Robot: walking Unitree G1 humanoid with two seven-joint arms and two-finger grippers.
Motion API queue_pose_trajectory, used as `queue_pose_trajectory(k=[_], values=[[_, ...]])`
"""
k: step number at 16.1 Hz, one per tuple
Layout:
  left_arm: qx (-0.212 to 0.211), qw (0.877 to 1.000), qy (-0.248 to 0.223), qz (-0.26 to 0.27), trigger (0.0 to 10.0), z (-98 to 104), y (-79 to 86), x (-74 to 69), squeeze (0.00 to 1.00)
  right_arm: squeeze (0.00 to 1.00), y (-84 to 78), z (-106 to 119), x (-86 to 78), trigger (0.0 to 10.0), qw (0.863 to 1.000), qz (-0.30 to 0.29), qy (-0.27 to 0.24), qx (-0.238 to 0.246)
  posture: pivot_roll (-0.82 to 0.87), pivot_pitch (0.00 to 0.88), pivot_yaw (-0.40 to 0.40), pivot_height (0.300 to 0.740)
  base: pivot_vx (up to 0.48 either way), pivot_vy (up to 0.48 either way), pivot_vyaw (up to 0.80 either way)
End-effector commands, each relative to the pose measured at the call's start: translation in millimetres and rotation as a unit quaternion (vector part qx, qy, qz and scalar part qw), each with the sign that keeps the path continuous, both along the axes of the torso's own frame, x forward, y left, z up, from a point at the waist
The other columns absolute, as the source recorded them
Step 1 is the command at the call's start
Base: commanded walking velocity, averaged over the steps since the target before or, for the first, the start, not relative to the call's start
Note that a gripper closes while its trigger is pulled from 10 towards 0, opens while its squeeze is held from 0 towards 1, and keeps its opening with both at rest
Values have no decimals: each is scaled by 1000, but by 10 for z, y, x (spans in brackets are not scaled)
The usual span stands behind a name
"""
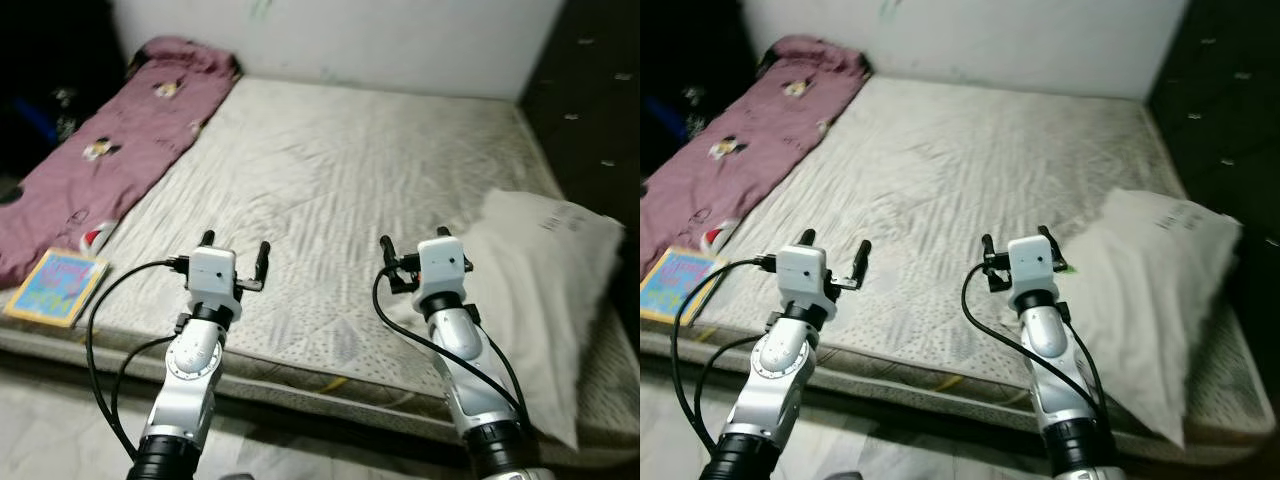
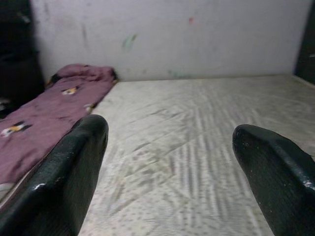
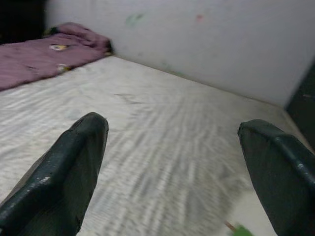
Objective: Clean up the room
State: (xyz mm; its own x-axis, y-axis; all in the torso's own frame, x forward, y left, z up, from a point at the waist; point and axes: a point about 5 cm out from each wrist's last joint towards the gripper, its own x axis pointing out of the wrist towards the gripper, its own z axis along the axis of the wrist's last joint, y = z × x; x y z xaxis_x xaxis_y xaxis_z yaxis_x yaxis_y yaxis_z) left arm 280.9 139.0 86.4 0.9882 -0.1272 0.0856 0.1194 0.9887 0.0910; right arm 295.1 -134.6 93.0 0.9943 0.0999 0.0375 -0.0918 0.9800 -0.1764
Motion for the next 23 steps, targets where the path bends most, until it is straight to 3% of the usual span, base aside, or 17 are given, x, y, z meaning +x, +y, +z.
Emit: queue_pose_trajectory(k=[1,6,12,15,23], values=[[1,1000,-4,0,10000,27,15,5,0,0,32,21,17,10000,1000,7,-4,-1,43,0,8,740,266,0,0],[3,1000,0,-1,10000,9,9,5,0,0,30,21,17,10000,1000,8,-4,-4,44,0,5,740,0,0,0],[12,1000,3,6,10000,-4,5,11,0,0,29,3,21,10000,1000,9,0,-5,47,0,5,740,0,0,-709],[13,1000,1,7,10000,2,7,12,0,0,33,6,24,10000,1000,9,-1,-5,45,0,3,740,0,0,0],[11,1000,1,7,10000,6,3,16,0,0,26,8,25,10000,1000,9,-1,-6,42,0,4,740,0,-352,0]])
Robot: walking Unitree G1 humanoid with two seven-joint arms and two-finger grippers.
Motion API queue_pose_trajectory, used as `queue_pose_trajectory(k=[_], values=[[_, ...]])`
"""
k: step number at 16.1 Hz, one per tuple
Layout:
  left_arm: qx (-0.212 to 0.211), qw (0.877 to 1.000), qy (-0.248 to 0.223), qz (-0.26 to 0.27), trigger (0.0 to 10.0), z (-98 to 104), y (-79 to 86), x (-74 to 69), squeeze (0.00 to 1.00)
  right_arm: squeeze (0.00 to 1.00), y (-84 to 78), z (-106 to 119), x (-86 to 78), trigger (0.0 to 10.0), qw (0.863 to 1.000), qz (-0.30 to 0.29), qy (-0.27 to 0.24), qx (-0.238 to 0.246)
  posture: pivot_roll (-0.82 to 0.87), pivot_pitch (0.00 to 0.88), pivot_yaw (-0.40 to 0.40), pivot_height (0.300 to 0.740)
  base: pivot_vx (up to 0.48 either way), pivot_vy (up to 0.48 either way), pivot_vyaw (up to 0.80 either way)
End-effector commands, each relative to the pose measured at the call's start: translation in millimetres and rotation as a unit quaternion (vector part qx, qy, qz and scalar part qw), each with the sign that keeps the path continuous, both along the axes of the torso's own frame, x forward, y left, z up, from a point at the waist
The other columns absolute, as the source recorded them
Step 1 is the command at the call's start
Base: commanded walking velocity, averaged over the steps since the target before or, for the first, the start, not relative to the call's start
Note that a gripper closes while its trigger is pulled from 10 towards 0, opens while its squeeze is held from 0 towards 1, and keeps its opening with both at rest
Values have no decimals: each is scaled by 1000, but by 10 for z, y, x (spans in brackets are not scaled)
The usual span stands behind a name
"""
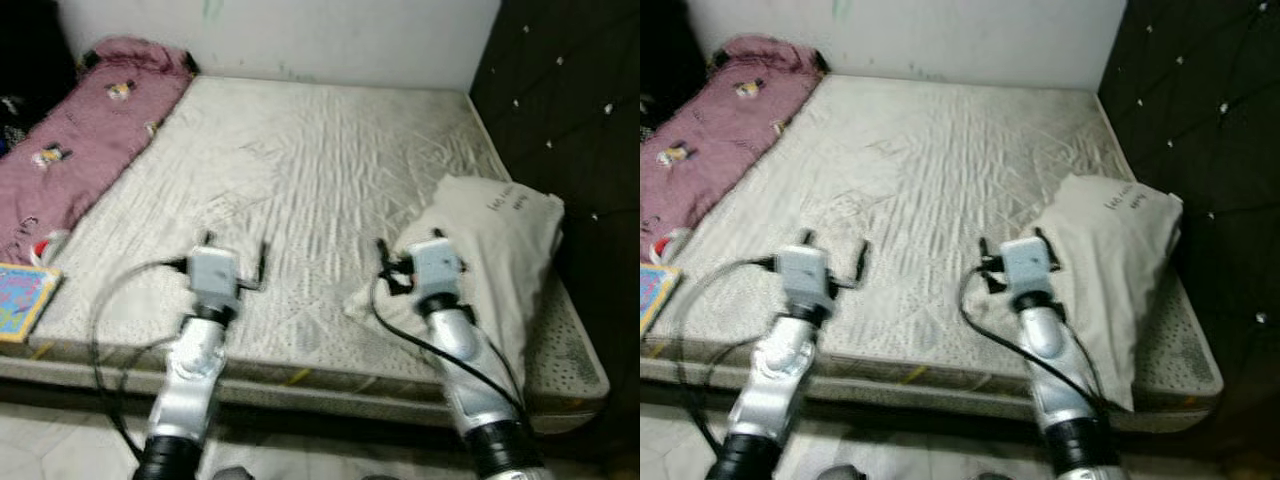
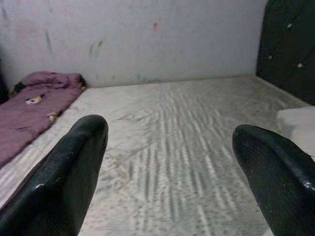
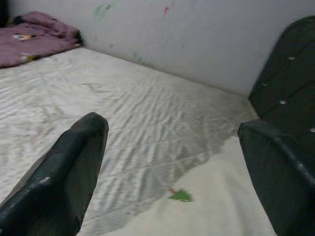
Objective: Clean up the room
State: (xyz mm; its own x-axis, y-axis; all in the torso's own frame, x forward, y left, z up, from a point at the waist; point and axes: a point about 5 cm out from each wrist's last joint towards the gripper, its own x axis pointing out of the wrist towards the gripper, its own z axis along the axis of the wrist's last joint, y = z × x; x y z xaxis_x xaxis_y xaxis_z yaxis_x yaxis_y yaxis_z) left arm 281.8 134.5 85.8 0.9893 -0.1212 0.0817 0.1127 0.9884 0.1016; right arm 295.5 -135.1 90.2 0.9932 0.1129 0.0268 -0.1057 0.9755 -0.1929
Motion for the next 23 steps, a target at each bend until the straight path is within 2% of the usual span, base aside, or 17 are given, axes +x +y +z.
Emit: queue_pose_trajectory(k=[1,9,11,23], values=[[6,1000,0,3,10000,12,48,8,0,0,32,34,21,10000,1000,2,-5,3,42,0,4,740,0,-382,0],[7,1000,0,2,10000,12,49,8,0,0,28,24,19,10000,1000,0,-4,2,41,0,5,740,0,-374,0],[-4,1000,-2,1,10000,14,47,7,0,0,26,24,19,10000,1000,0,-4,2,41,0,5,740,0,0,0],[-2,1000,0,0,10000,11,44,10,0,0,92,5,17,10000,1000,8,4,0,40,0,3,740,0,0,0]])
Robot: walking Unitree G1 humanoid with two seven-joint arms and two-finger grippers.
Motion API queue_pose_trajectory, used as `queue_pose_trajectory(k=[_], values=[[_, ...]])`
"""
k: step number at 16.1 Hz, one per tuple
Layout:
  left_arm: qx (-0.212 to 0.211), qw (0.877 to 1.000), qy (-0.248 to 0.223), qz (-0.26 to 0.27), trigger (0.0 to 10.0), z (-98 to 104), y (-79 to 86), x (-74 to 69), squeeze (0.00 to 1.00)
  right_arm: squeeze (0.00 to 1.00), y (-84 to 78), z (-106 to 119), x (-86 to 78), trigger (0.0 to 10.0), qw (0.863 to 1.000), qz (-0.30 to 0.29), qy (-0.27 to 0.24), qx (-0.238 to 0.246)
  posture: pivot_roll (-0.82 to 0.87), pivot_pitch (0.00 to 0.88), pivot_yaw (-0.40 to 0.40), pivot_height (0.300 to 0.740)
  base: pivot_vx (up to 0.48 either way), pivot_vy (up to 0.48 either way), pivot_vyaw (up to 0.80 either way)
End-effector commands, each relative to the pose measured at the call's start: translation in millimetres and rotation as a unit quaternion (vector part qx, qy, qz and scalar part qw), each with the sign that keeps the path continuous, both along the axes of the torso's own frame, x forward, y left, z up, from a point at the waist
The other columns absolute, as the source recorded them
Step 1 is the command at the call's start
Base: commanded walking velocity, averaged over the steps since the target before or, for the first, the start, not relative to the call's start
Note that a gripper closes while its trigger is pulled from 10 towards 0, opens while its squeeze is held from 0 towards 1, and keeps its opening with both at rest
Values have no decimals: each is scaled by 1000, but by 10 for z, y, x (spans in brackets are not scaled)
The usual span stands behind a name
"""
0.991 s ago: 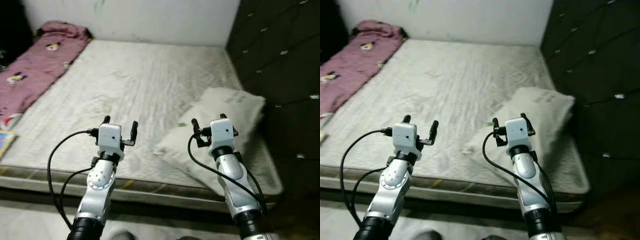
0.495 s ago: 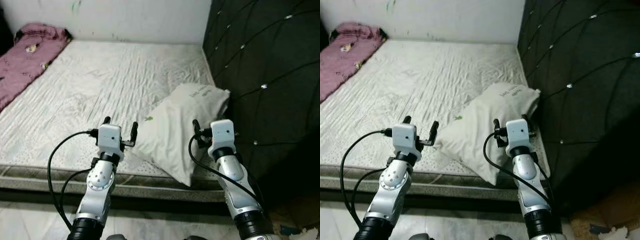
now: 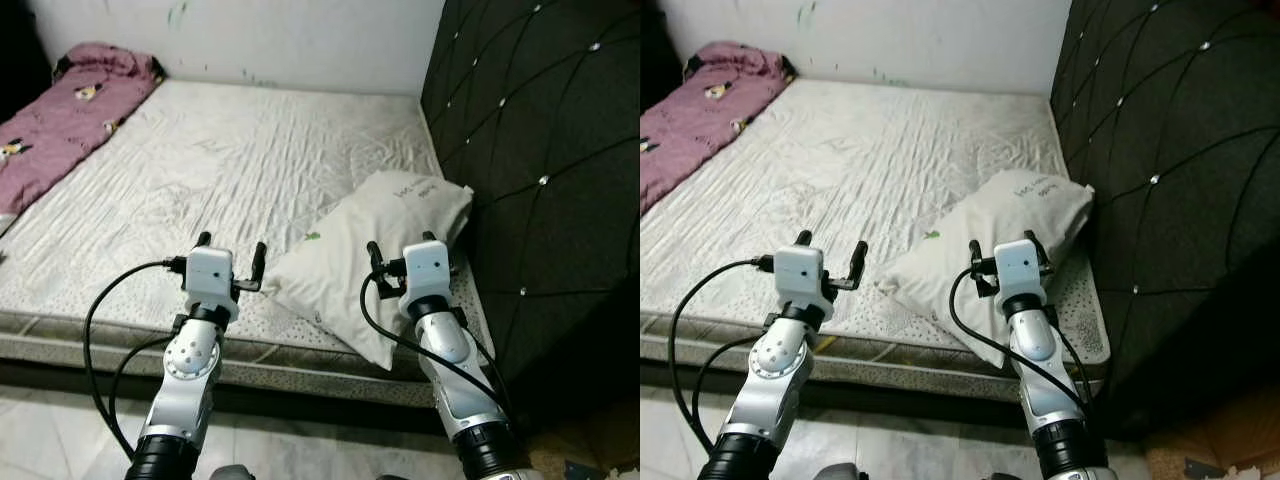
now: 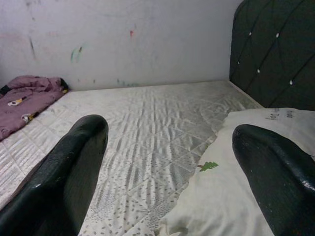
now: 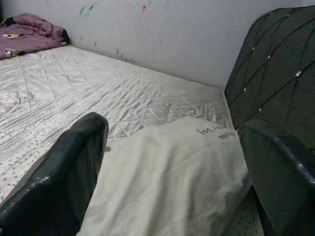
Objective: Clean up the room
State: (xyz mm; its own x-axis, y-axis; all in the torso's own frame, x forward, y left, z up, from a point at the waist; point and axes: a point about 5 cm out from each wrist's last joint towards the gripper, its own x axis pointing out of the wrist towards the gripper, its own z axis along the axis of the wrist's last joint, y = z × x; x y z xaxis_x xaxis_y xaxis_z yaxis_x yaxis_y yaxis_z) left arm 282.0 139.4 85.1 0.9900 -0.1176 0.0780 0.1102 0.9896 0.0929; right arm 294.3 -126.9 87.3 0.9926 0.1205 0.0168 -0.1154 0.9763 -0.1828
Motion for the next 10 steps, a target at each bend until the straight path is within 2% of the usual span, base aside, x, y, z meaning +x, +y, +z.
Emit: queue_pose_trajectory(k=[1,10], values=[[3,1000,-2,-1,10000,17,-4,9,0,0,11,35,30,10000,1000,4,-1,-6,40,0,4,740,0,0,0],[3,1000,-2,-1,10000,17,-4,9,0,0,11,35,30,10000,1000,4,-1,-6,40,0,4,740,0,0,0]])
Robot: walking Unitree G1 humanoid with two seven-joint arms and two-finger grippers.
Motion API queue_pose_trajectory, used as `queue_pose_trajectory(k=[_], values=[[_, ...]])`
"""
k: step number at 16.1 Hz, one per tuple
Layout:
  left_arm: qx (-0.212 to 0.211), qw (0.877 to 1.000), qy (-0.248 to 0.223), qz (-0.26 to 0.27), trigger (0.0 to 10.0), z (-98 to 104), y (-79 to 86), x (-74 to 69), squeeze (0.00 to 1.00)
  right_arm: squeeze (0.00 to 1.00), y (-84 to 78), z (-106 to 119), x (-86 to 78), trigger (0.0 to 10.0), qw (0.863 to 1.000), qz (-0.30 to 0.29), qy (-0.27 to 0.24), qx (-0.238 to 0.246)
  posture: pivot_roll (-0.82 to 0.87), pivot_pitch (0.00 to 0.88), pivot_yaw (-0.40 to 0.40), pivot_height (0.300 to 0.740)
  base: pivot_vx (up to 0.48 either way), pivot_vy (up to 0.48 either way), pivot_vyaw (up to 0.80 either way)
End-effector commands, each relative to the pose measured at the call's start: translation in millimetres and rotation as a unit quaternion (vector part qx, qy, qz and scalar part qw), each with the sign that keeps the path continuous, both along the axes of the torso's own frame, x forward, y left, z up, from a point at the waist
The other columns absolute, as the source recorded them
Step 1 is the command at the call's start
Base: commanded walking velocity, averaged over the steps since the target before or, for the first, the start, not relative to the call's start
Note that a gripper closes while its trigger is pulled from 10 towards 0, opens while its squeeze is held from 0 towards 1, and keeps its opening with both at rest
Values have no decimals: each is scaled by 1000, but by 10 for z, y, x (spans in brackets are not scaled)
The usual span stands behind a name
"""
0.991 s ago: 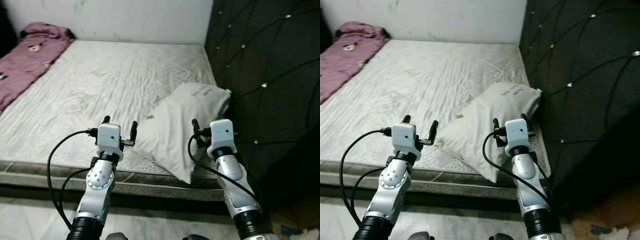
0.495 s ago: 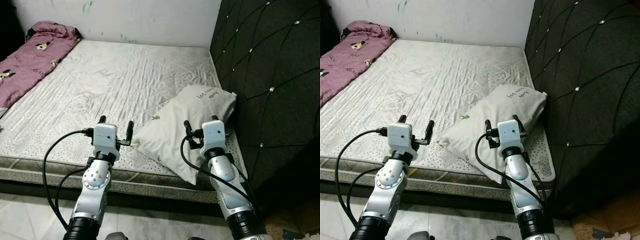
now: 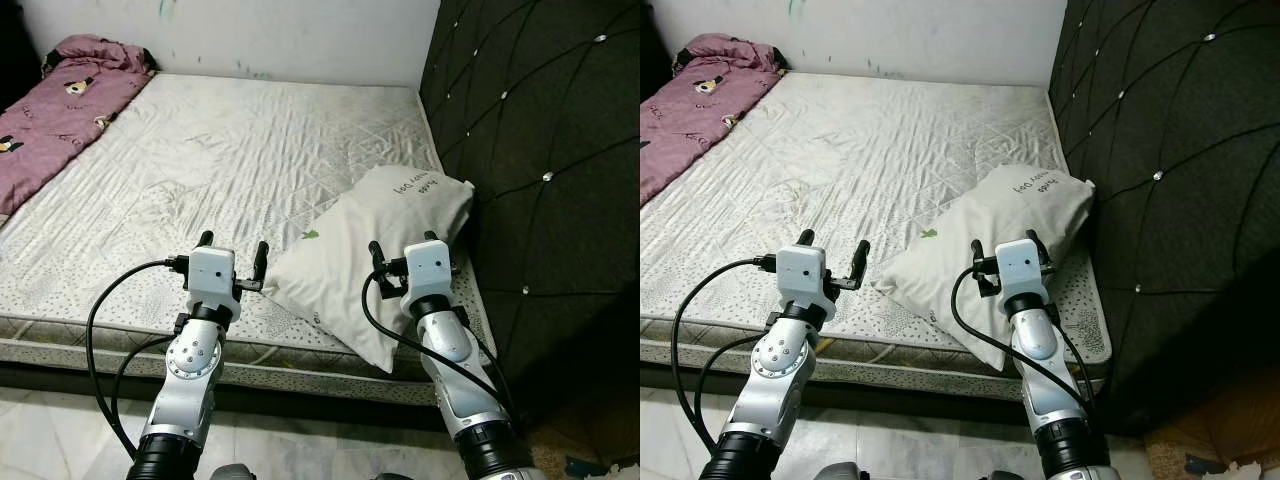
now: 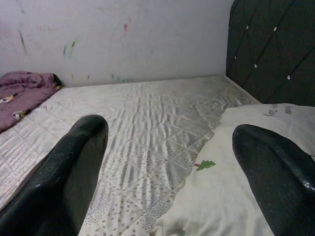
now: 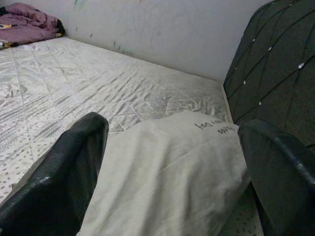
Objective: Clean up the room
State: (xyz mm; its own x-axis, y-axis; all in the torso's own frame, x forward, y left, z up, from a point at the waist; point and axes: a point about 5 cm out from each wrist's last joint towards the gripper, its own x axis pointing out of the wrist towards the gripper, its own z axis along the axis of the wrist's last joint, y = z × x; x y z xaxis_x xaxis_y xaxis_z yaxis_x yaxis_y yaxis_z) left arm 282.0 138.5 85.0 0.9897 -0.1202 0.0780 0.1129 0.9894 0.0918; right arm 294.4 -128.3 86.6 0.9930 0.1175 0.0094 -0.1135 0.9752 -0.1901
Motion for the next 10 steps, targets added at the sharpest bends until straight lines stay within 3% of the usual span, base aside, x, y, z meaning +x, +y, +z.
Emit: queue_pose_trajectory(k=[1,10], values=[[3,1000,-2,0,10000,18,5,10,0,0,25,41,28,10000,1000,6,-4,-2,40,0,4,740,0,0,0],[3,1000,-2,0,10000,18,5,10,0,0,25,41,28,10000,1000,6,-4,-2,40,0,4,740,0,0,0]])
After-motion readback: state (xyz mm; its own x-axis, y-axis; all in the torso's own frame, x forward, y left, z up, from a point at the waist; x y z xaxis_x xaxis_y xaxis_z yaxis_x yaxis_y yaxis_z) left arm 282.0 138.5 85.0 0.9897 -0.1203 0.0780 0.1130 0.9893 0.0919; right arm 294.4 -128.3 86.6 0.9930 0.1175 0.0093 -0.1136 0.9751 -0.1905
